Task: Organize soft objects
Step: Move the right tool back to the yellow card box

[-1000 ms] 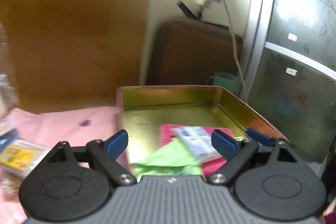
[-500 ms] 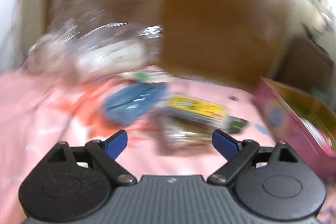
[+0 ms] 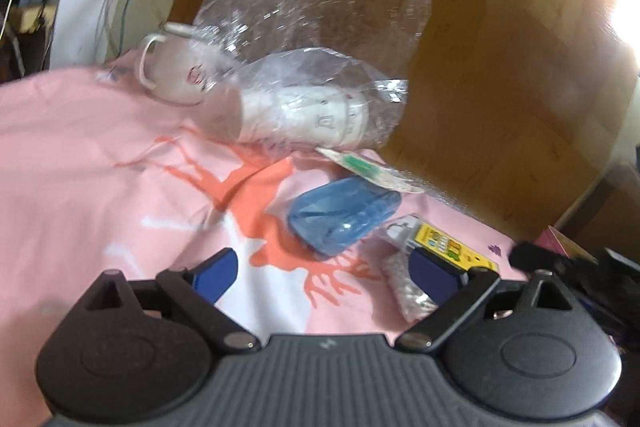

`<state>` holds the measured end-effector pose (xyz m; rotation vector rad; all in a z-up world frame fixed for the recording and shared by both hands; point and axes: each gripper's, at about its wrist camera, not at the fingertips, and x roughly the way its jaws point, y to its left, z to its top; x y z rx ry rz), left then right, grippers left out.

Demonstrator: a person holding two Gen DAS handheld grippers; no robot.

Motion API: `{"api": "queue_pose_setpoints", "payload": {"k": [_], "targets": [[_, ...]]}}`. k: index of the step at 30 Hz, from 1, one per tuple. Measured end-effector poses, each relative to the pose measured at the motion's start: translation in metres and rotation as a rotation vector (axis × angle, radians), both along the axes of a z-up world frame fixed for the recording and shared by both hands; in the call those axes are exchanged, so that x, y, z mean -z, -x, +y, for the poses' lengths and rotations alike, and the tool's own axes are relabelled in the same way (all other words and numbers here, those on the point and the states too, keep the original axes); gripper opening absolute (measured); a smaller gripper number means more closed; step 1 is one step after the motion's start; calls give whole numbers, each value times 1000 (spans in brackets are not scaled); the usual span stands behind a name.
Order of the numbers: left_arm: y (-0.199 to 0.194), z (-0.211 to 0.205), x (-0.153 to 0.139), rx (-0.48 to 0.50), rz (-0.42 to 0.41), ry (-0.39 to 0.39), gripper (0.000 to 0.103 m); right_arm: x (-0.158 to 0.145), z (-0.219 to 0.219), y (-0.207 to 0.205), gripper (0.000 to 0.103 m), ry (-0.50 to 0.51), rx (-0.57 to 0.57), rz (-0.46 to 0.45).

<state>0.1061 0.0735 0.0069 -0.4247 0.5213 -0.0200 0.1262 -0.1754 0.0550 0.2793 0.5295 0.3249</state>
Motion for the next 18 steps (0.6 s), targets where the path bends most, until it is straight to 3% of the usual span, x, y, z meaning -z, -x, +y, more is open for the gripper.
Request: {"api": "queue_pose_setpoints", "payload": {"k": [5,9,11,13,18], "targets": [[-7,11,7,-23,49,63,96,9,-4,-50,88,-48,66,99],[-7,12,8,-25,61,73,96,19,5,-58,87,-28,54,127],[-7,13,8,-25,67,77,96,18,11,-50,75,21,51,100],[-7,13,8,-24,72,83,96,18,14,-40,55,68,44,83],[-7,13,8,-28,74,87,96,14,10,-9,38,77,16,36]]}}
